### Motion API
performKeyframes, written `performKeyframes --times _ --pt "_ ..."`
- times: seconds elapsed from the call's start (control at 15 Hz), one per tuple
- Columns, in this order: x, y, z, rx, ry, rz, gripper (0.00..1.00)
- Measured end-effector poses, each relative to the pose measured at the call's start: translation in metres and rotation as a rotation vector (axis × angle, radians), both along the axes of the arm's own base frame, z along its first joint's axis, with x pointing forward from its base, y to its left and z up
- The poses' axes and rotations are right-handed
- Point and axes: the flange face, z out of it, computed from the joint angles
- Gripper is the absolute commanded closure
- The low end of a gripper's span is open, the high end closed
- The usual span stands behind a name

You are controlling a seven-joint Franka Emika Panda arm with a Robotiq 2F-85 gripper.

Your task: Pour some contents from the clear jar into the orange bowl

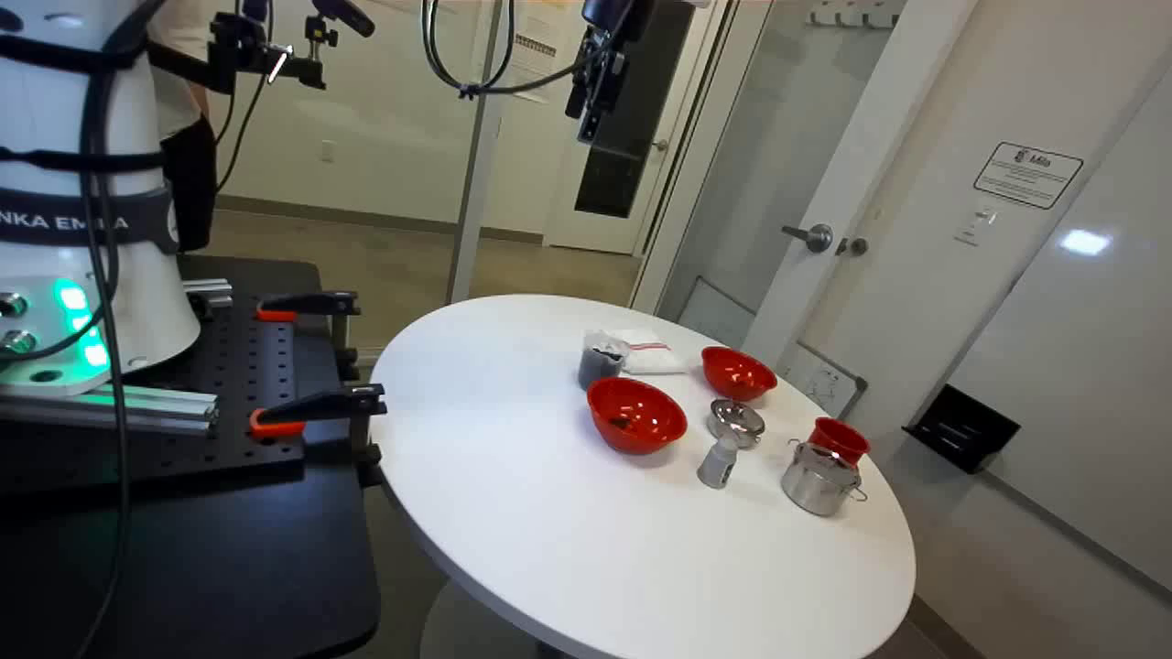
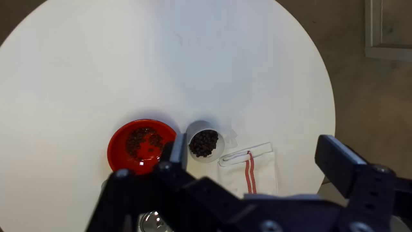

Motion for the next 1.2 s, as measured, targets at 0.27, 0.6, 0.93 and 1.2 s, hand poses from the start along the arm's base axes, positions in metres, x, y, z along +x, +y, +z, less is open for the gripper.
performKeyframes --times 0.27,0.6,0.93,1.2 --pt "0.0 0.002 0.001 0.0 -0.002 0.001 0.0" --pt "0.017 0.021 0.007 0.022 -0.038 -0.14 0.0" --pt "0.066 0.06 -0.021 -0.097 -0.016 -0.25 0.0" --pt "0.122 0.06 -0.071 -0.253 -0.026 -0.367 0.0"
